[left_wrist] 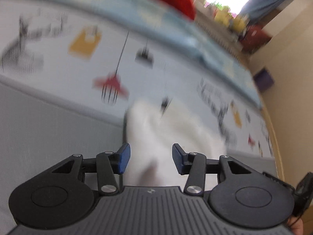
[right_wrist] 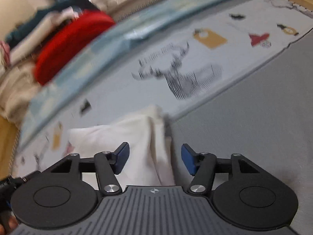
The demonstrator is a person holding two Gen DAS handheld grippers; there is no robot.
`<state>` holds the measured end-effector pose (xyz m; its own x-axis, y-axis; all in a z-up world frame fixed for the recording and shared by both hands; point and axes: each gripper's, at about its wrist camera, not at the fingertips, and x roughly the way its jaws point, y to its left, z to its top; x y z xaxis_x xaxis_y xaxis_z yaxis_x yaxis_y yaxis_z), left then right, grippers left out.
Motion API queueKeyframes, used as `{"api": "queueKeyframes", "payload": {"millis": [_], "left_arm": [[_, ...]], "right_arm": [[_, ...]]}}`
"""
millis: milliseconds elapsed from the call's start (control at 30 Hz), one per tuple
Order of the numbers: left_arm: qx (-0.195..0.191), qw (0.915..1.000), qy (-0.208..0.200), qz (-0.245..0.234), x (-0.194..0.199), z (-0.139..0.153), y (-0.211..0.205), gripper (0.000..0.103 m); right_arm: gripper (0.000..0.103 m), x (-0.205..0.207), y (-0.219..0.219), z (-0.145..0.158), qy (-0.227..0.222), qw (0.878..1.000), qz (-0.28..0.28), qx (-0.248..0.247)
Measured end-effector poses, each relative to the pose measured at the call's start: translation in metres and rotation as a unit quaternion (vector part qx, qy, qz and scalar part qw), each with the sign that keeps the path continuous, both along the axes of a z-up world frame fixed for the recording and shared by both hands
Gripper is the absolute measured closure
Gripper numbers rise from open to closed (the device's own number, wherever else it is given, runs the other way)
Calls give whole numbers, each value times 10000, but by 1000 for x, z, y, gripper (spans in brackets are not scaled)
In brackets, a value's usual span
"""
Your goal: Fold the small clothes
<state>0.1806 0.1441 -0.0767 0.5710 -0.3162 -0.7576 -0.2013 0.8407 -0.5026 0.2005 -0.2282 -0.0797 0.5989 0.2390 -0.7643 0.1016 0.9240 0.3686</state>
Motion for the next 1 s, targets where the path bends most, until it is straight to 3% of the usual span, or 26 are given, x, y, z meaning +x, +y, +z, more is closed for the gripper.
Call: {"api": "queueKeyframes", "payload": {"millis": [133, 233, 333, 433, 500, 533, 567, 600, 633, 733, 833, 867, 1000], "left_arm": [[-26, 9956, 841, -407, 4, -29, -8, 52], [226, 9904, 1219, -613, -2, -49, -12, 52], [308, 9923, 1030, -621, -4, -41, -14, 54], [266, 9926, 761, -904, -14, -29, -21, 55], [654, 9867, 870, -1207, -18, -34, -30, 54], [858, 9821, 1015, -1335, -21, -40, -35, 45], [1014, 9787, 1124, -1384, -24, -45, -37, 37], [1109, 9780, 1115, -1369, -26, -46, -37, 36], [1178, 9780, 1054, -1360, -28, -44, -39, 36], [1801, 9704, 703, -1445, -41, -27, -49, 35], [2517, 9572, 555, -1320, -57, -6, -56, 28], [2639, 9556, 515, -1209, -64, 2, -56, 21], [2708, 9586, -40, -881, -90, 45, -60, 18]], "right_arm": [[44, 2, 6, -15, 560, 9974, 449, -38], [42, -4, 15, -34, 1114, 9905, 666, -464], [54, -6, 9, -33, 1093, 9924, 521, -224], [54, -12, 12, -23, 915, 9938, 537, -327], [54, -16, 14, -18, 844, 9931, 768, -286], [54, -17, 16, -19, 913, 9912, 913, -284], [53, -18, 16, -21, 1030, 9887, 1025, -374], [40, -21, 17, -26, 1180, 9850, 1128, -564], [34, -23, 17, -28, 1295, 9819, 1154, -756], [32, -32, 13, -25, 1366, 9780, 1145, -1079], [33, -46, 14, -11, 1081, 9714, 1241, -1709], [33, -53, 15, -3, 902, 9687, 1303, -1913], [36, -84, 14, 30, 111, 9616, 1448, -2328]]}}
